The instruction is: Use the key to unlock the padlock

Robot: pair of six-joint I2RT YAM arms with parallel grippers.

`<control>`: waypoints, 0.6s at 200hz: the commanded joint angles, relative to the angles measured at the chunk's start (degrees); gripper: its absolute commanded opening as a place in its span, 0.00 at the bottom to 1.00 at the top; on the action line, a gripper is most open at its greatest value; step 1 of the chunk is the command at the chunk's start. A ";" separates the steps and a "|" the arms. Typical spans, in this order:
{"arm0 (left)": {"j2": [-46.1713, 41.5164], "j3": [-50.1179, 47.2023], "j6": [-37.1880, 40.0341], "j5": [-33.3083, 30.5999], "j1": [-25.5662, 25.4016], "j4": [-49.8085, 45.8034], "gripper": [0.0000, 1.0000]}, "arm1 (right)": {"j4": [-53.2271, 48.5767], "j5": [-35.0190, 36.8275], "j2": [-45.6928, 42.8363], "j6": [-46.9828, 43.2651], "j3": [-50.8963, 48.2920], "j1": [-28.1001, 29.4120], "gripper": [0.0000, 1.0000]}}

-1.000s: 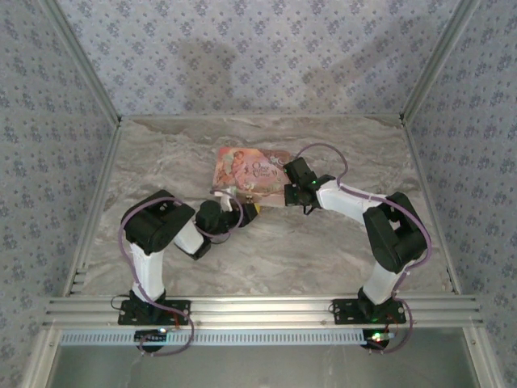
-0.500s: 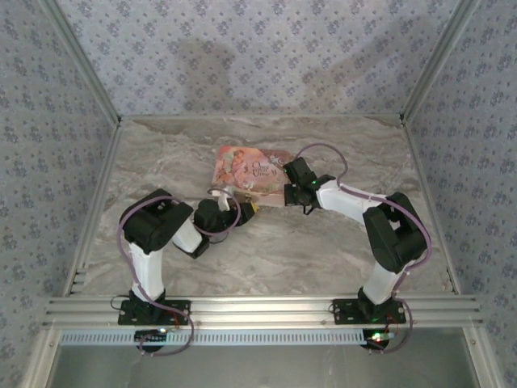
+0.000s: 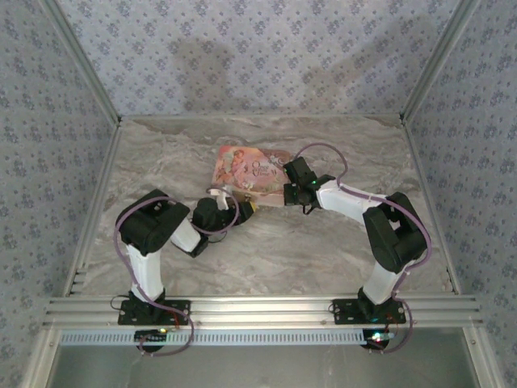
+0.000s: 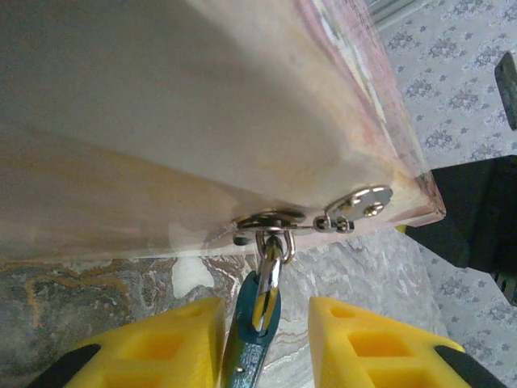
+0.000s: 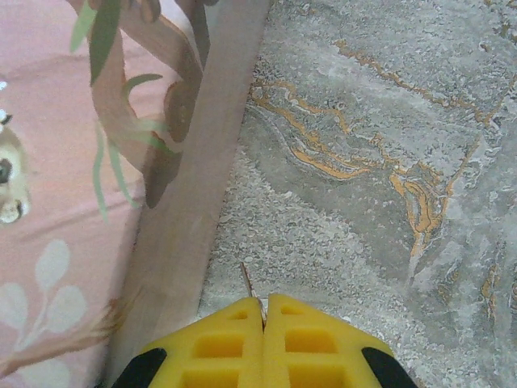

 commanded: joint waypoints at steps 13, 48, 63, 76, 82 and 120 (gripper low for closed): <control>-1.04 0.72 -0.74 0.46 0.88 -2.63 0.29 | 0.23 -0.11 -0.24 1.06 -0.74 0.38 0.00; -1.08 0.90 -0.65 0.42 1.10 -3.44 0.23 | 0.49 -0.11 -0.43 1.17 -1.01 0.41 0.00; -1.16 0.89 -0.56 0.57 1.26 -3.76 0.20 | 0.40 -0.13 -0.48 1.15 -1.01 0.48 0.00; -1.25 0.90 -0.56 0.65 1.51 -4.12 0.17 | 0.46 -0.11 -0.61 1.08 -0.96 0.39 0.00; -1.35 0.90 -0.48 0.70 1.59 -4.11 0.17 | 0.42 -0.11 -0.61 1.02 -1.08 0.39 0.00; -1.91 0.97 -0.21 1.24 1.66 -5.50 0.10 | 0.49 -0.09 -1.05 1.06 -1.23 0.37 0.00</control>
